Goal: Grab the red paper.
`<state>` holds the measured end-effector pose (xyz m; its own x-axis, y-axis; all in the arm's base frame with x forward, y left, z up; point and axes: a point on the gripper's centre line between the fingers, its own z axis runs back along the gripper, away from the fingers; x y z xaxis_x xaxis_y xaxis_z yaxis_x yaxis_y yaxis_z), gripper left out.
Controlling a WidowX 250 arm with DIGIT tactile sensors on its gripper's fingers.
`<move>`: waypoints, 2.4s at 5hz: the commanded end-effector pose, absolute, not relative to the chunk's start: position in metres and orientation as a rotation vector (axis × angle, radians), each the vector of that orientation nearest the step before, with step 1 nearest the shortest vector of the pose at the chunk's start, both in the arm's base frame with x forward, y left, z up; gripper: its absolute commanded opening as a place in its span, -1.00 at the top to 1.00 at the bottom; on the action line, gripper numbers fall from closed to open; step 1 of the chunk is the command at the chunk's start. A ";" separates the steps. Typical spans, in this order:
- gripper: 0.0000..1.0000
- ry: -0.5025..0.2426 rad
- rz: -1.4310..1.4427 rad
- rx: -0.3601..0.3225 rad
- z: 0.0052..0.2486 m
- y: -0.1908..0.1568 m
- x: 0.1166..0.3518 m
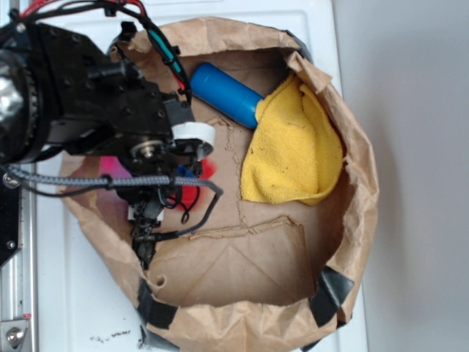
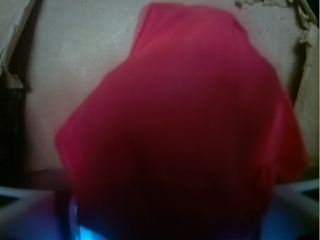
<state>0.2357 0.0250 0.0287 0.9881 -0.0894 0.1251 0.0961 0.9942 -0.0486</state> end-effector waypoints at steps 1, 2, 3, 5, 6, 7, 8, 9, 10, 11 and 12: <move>1.00 -0.174 -0.093 -0.123 0.071 0.031 0.252; 1.00 -0.168 -0.083 -0.187 0.103 0.035 0.252; 1.00 -0.189 -0.039 -0.263 0.152 0.034 0.255; 0.47 -0.172 -0.012 -0.299 0.168 0.033 0.277; -1.00 -0.210 0.058 -0.332 0.168 0.034 0.282; -1.00 -0.256 0.148 -0.314 0.165 0.032 0.296; -1.00 -0.281 0.170 -0.275 0.152 0.031 0.305; -1.00 -0.327 0.184 -0.204 0.131 0.030 0.314; -1.00 -0.342 0.167 -0.160 0.113 0.031 0.314; -1.00 -0.358 0.137 -0.103 0.090 0.036 0.308; -1.00 -0.367 0.133 -0.073 0.072 0.033 0.306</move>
<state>0.2975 0.0308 0.0594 0.9387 0.1504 0.3101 -0.1265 0.9873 -0.0960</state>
